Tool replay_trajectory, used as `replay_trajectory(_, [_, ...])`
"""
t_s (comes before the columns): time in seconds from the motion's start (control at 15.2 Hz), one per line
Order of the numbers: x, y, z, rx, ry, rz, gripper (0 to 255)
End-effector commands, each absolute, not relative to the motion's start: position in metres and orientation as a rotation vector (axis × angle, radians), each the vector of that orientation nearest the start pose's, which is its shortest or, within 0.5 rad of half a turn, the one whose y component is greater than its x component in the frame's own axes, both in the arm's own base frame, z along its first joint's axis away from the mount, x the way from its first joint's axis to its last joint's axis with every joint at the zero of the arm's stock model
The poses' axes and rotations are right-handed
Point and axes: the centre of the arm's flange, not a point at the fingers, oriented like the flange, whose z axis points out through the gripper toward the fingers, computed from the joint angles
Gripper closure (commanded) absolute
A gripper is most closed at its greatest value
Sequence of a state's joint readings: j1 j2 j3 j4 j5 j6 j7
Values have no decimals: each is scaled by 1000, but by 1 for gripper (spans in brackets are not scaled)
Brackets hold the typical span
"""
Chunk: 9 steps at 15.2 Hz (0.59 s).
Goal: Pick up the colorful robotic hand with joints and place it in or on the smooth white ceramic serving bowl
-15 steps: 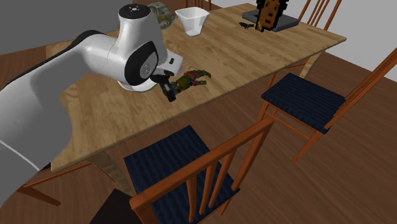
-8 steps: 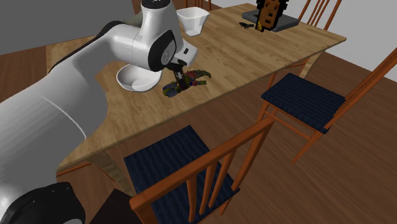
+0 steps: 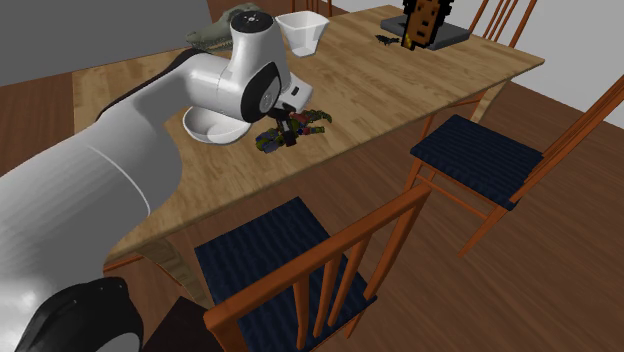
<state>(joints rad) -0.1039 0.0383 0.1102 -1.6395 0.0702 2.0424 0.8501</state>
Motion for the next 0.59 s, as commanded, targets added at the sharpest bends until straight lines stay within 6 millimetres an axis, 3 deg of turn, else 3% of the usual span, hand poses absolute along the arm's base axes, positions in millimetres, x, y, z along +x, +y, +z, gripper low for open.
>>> replay_trajectory(0.0, [606, 6, 617, -2626, 1212, -442, 0])
replay_trajectory(0.33, [606, 6, 617, -2626, 1212, -442, 0])
replay_trajectory(0.4, [606, 6, 617, -2626, 1212, -442, 255])
replay_trajectory(0.53, [606, 6, 617, -2626, 1212, -442, 255])
